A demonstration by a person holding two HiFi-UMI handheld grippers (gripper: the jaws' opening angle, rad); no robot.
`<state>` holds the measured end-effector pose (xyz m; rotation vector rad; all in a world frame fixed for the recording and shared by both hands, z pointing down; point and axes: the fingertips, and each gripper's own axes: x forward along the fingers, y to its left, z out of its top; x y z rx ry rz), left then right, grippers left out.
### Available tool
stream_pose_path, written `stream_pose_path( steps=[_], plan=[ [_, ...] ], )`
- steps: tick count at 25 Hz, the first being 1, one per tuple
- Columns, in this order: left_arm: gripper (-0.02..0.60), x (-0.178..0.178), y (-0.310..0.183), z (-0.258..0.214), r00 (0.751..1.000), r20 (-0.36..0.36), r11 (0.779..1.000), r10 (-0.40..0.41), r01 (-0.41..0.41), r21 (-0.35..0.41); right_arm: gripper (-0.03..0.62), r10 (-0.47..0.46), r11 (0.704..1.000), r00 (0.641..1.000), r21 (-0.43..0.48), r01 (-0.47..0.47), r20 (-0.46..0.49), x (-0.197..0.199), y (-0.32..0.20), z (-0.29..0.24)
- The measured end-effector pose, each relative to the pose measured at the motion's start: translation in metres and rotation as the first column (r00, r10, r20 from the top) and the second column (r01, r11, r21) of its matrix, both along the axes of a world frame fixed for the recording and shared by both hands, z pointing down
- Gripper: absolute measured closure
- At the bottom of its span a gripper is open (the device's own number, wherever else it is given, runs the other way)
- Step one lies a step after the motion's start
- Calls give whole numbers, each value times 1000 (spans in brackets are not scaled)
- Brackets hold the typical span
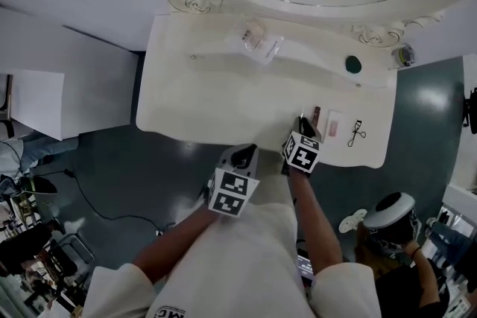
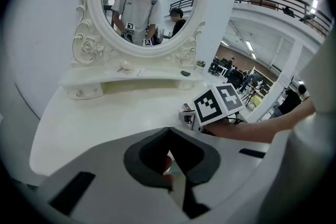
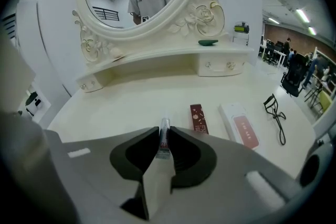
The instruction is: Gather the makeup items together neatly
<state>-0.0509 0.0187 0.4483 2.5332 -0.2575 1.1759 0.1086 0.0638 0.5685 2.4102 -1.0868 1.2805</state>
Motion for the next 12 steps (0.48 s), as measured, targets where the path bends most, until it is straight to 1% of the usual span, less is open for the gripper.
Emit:
stream_pose_path(
  steps=[9, 12],
  plan=[
    [577, 3, 5, 1, 1000, 6, 1000, 4, -4, -17, 530, 4, 1000, 1000, -27, -5, -14, 3, -4, 4],
    [577, 2, 5, 3, 1000, 7, 1000, 5, -5, -10, 530, 13, 999, 1000, -46, -14, -15, 5, -4, 7]
  ],
)
